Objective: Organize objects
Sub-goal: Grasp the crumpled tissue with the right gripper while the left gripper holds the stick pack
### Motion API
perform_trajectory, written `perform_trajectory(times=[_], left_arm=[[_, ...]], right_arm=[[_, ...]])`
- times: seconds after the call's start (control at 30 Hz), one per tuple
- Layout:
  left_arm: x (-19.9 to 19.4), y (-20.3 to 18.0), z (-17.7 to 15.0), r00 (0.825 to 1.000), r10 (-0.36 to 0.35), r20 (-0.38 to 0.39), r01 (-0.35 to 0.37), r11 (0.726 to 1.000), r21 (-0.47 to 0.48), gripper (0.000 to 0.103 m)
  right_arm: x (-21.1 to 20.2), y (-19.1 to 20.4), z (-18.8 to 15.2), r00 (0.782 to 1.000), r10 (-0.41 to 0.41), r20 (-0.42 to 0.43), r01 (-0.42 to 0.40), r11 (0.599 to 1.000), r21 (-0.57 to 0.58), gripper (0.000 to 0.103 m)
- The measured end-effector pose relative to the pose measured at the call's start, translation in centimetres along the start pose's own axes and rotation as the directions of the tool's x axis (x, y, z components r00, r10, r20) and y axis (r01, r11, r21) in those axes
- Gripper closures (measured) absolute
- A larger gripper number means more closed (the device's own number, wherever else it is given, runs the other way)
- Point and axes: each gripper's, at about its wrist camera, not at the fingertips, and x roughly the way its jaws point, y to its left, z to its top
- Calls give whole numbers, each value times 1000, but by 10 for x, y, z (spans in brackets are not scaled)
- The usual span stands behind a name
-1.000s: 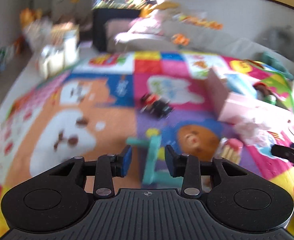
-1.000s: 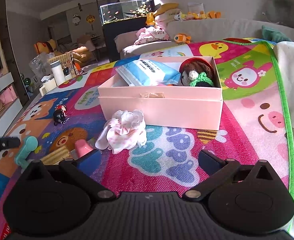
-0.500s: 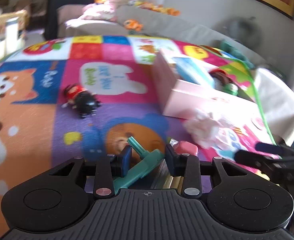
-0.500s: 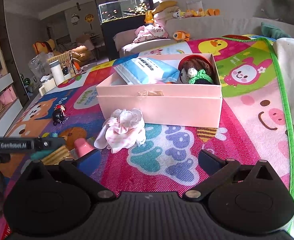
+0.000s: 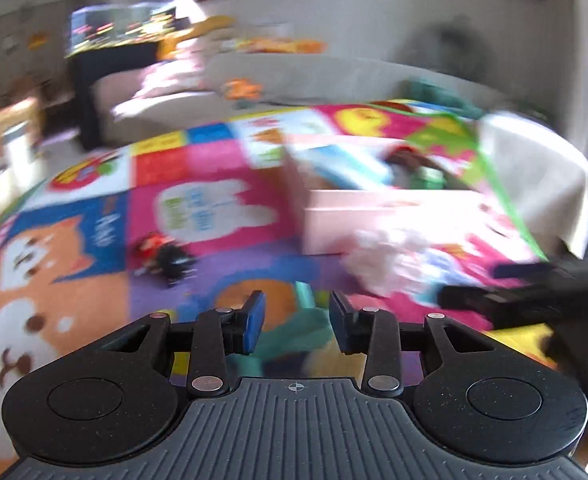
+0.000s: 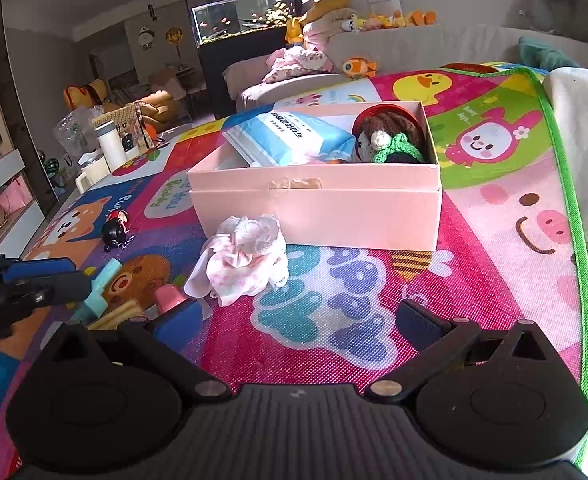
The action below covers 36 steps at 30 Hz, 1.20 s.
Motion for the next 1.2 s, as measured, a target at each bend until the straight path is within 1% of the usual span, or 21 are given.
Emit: perform_trajectory(times=[0.07, 0.17, 0.2, 0.23, 0.27, 0.3, 0.37, 0.4, 0.43, 0.5, 0.57, 0.67, 0.73, 0.8, 0.87, 0.93, 1.0, 1.03, 1.1, 1.17, 1.2], left_arm=[[1, 15, 2, 999, 51, 3, -51, 995, -81, 63], [-4, 33, 3, 993, 115, 2, -114, 985, -127, 64], [-6, 38, 2, 992, 123, 3, -121, 983, -136, 66], [-9, 41, 2, 994, 109, 8, -106, 984, -143, 66], [-13, 42, 1, 998, 62, 18, -59, 988, -142, 66], [-16, 41, 1, 999, -19, 27, 23, 991, -132, 66], [-17, 29, 2, 985, -173, 22, 175, 981, -80, 66], [-17, 20, 1, 976, -217, 2, 217, 976, -32, 63], [-14, 9, -1, 975, -222, -23, 223, 975, 26, 63], [-5, -9, -5, 983, -170, -68, 177, 978, 113, 63], [9, -19, -9, 987, -113, -118, 130, 981, 145, 61], [20, -28, -16, 979, -104, -177, 134, 977, 163, 63], [22, -34, -20, 980, -89, -176, 122, 974, 190, 60], [20, -33, -19, 981, -91, -172, 120, 979, 165, 66], [20, -28, -18, 976, -119, -181, 139, 984, 108, 66], [18, -26, -18, 973, -133, -188, 151, 985, 81, 66], [16, -29, -20, 973, -131, -191, 150, 985, 88, 66], [14, -30, -22, 974, -124, -190, 144, 985, 96, 66], [12, -33, -23, 975, -113, -191, 134, 986, 102, 66], [11, -33, -23, 975, -111, -191, 129, 988, 88, 66], [11, -32, -23, 975, -112, -191, 129, 988, 80, 66]], right_arm=[[0, -1, 0, 1000, 0, 1, 0, 1000, 2, 0], [0, -2, 1, 1000, 4, -1, -4, 1000, 6, 0], [0, -2, 1, 1000, 5, -1, -5, 1000, 8, 0], [0, -2, 1, 1000, 5, -1, -5, 1000, 9, 0], [0, -2, 1, 1000, 5, 0, -5, 1000, 10, 0], [0, -2, 1, 1000, 5, 1, -5, 1000, 11, 0], [0, -2, 1, 1000, 5, 0, -5, 1000, 11, 0], [0, -3, 1, 1000, 5, -1, -5, 1000, 11, 0], [0, -3, 1, 1000, 5, -2, -5, 1000, 11, 0], [0, -3, 1, 1000, 5, -2, -5, 1000, 11, 0], [0, -3, 1, 1000, 5, -1, -5, 1000, 12, 0], [0, -3, 1, 1000, 6, -2, -6, 1000, 14, 0], [0, -3, 1, 1000, 8, -3, -8, 1000, 16, 0], [0, -4, 0, 1000, 9, -1, -9, 1000, 18, 0], [0, -4, 0, 1000, 8, -2, -8, 1000, 19, 0], [2, -1, 2, 1000, 0, -8, 0, 1000, 6, 0], [5, 7, 6, 1000, 7, 3, -7, 999, -52, 0], [7, 14, 9, 1000, -13, 24, 15, 995, -94, 1], [16, 27, 18, 998, -38, 50, 46, 984, -171, 10], [32, 33, 30, 1000, -12, 11, 14, 983, -183, 19], [40, 35, 36, 1000, 2, -18, -6, 984, -177, 33]])
